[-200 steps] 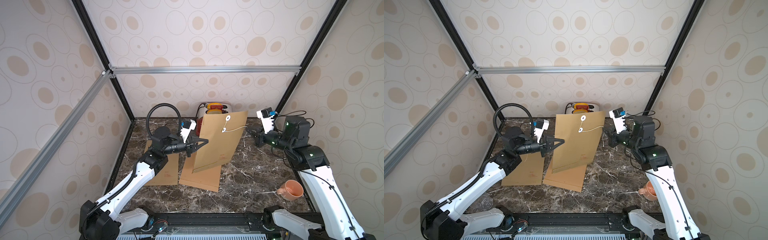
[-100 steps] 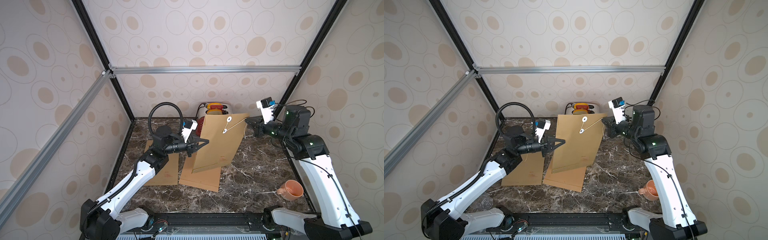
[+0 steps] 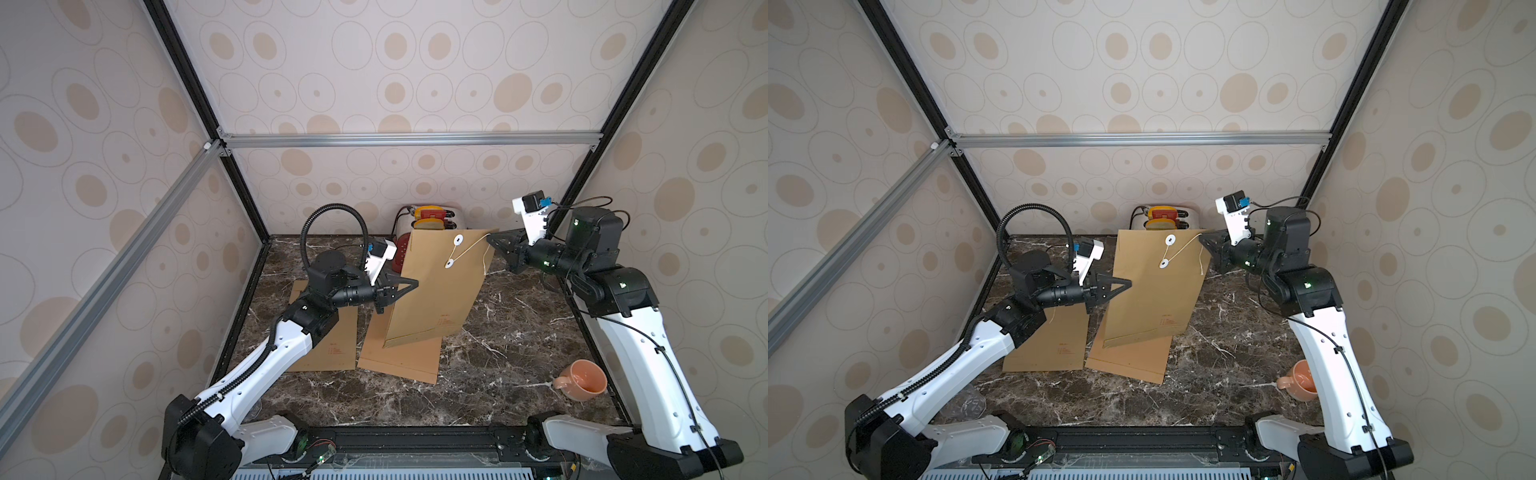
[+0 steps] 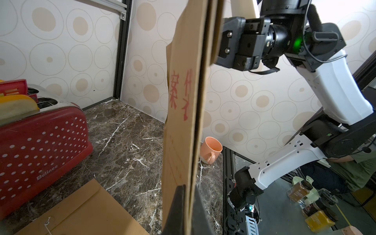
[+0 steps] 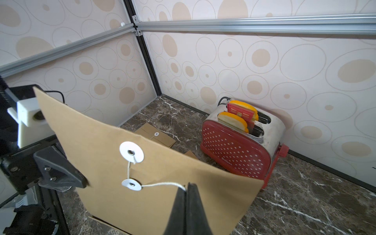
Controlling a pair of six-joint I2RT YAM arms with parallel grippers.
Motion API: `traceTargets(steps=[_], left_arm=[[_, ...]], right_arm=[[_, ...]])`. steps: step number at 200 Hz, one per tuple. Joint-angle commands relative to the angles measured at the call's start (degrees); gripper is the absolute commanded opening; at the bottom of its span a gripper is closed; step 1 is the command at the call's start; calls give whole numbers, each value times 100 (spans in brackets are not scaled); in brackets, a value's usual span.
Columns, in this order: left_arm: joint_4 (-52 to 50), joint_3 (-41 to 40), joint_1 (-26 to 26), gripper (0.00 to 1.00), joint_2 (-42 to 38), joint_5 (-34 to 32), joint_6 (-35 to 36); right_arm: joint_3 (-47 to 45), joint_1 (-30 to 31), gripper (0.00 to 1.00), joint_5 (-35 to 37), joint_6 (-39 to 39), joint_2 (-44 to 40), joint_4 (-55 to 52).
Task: Close the mouth of the file bag
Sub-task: Close the file bag.
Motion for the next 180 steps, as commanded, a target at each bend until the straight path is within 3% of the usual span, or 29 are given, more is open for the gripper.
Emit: traceTargets(steps=[1,180], left_arm=[[80,304,-44,0,11,-37,96],[54,349,-63,0,214,50,31]], right_arm=[[-142,84,0,-333,325,-200,421],[631,1354,0,218,211,521,377]])
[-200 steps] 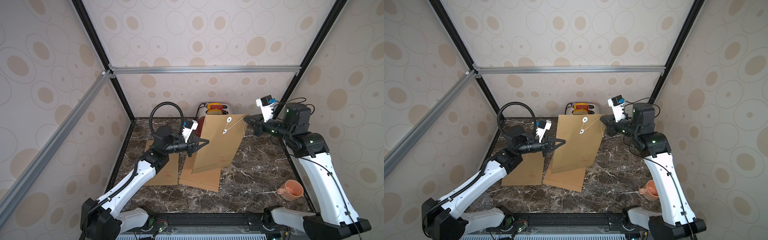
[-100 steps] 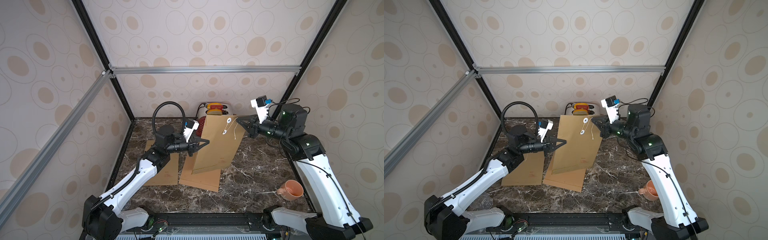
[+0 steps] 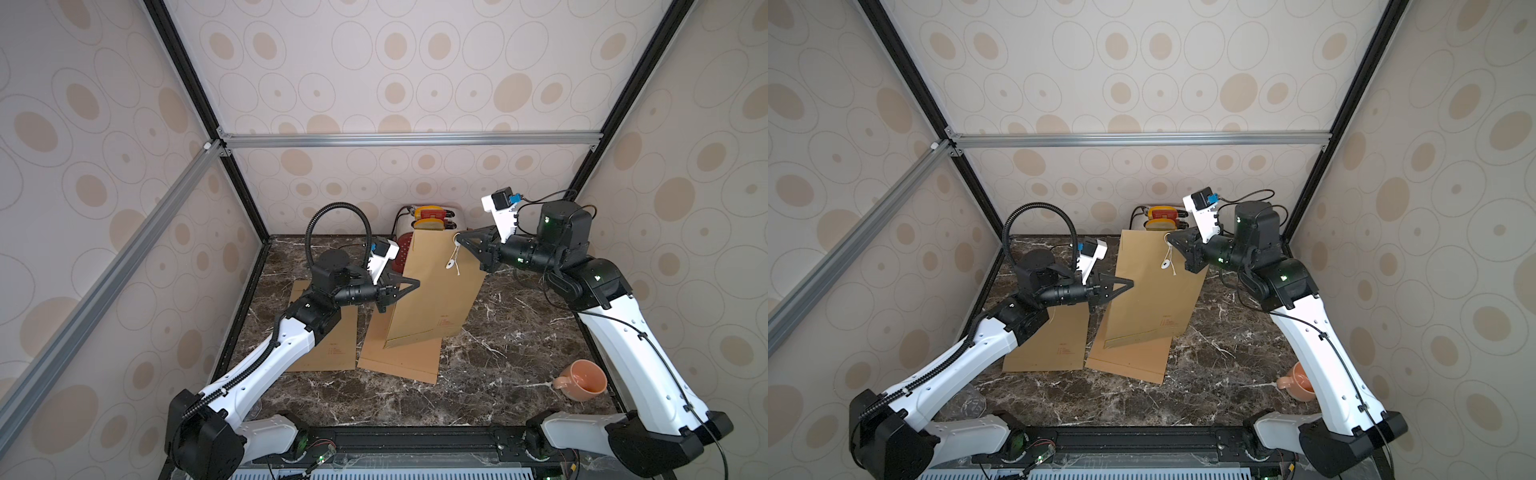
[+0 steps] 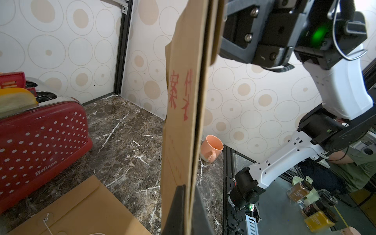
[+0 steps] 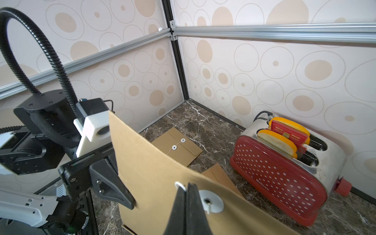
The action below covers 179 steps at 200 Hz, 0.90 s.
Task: Close the mouth of the file bag
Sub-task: Close the file bag.
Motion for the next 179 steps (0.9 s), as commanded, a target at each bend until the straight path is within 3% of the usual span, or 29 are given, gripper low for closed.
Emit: traceTargets(steps=[1,179], left_arm=[[113,286,-37,0,60,83,33],[627,140,-40,0,3,162,-363]], right_arm=[[238,165,0,66,-39,39,27],[-593,1219,0,35,500,-2,640]])
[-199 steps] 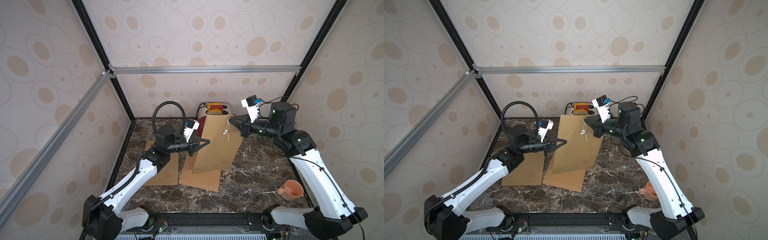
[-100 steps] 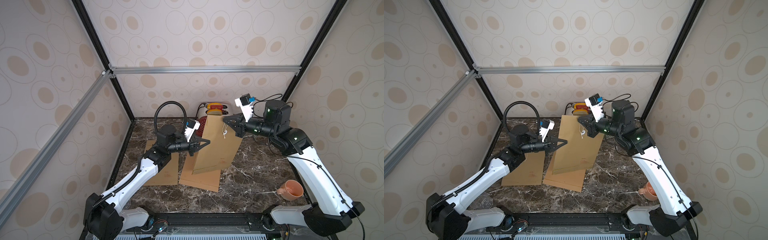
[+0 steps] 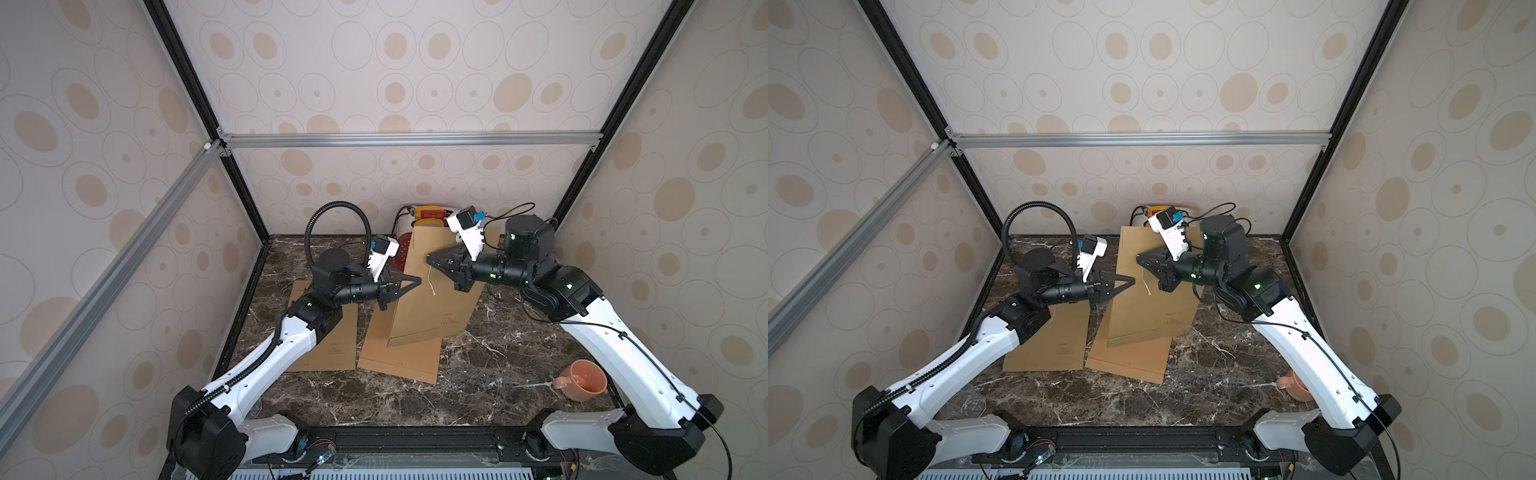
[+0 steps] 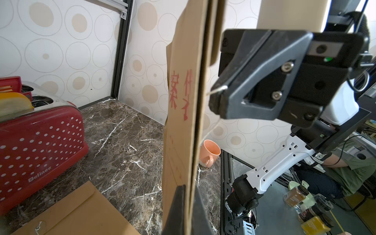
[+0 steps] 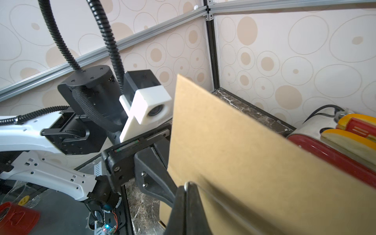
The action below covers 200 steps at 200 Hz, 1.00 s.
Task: Close the mouth of the file bag
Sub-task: Close the file bag.
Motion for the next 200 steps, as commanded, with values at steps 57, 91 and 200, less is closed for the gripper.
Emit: traceTargets(steps=[57,91,200], left_arm=[[338,134,-43,0,-47,114,-134],[418,119,-40,0,-36,125,-215],[1657,-231,-35,0,-228,135,-1035]], right_arm=[[-407,117,0,-334,351,-68,652],[-562,132,0,-331,322,-139,654],[-2294,97,0,1397,755,-1552,787]])
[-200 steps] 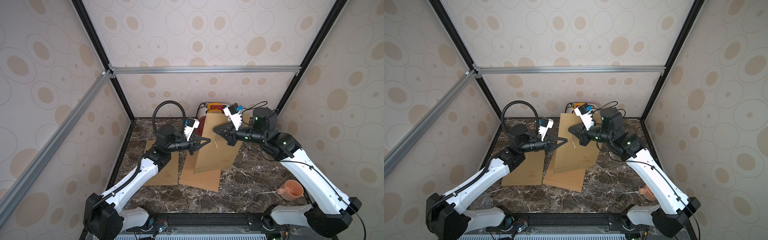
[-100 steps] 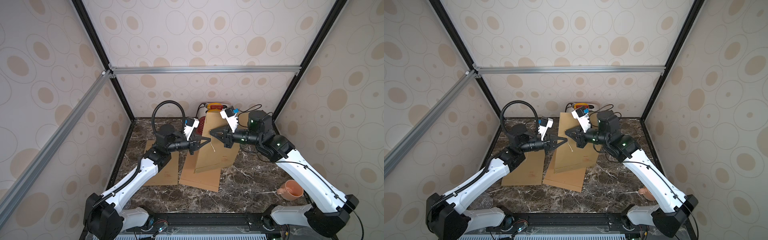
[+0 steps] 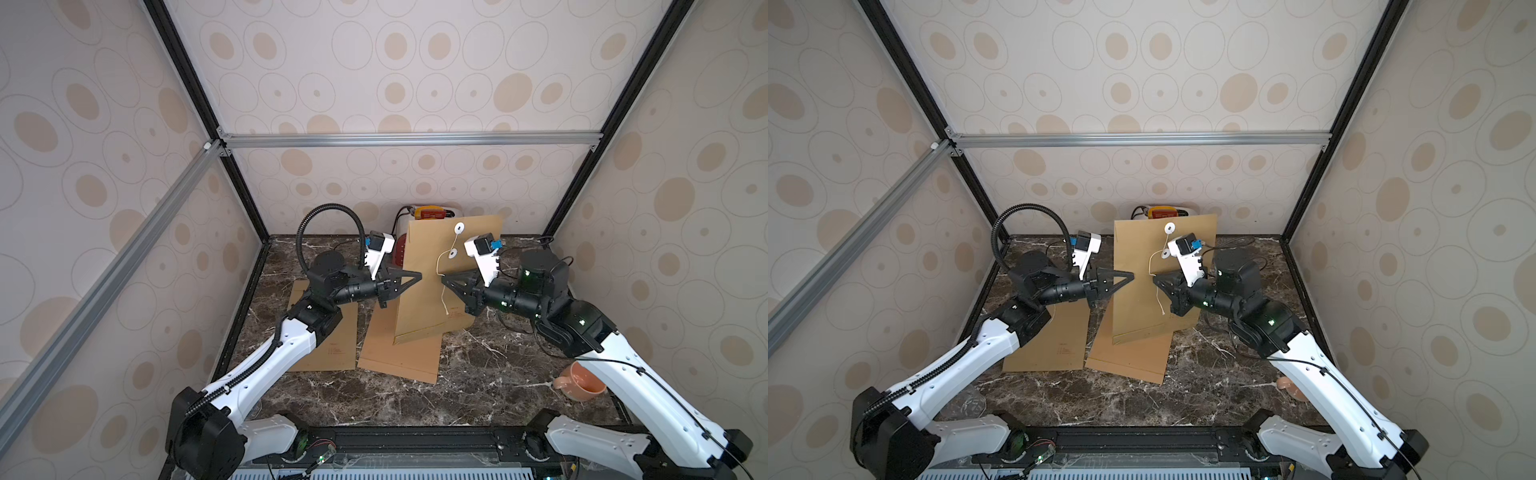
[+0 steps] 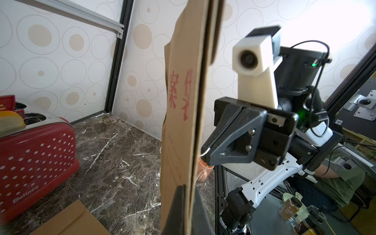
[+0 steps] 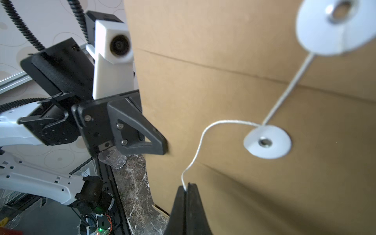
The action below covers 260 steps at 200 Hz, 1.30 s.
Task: Close the mouth of the file bag
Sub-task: Close the file bag.
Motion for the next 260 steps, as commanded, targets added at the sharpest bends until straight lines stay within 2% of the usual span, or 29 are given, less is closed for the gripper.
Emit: traceTargets(steps=[1,75,120,168,214,260], left_arm=[[674,-18,-33,0,-161,105,-310],[1087,-90,-36,0,-163,170,-593],[1066,-65,-36,0,-134,233,-591],[830,-1,-32,0,-111,242,-470],[828,17,-43,0,-134,316,-442],[801,33,-55,0,-102,339,-432]], right_arm=[[-381,12,0,456,256,-168,207],[-1282,8,0,838,540,-541,710],[-1308,-22,0,949,428,-648,663],[-665,-495,0,1049,-89,-662,-382],[-81,-1354,0,487,-341,-443,-984],[823,-1570,0,464,-777,97,-1601]])
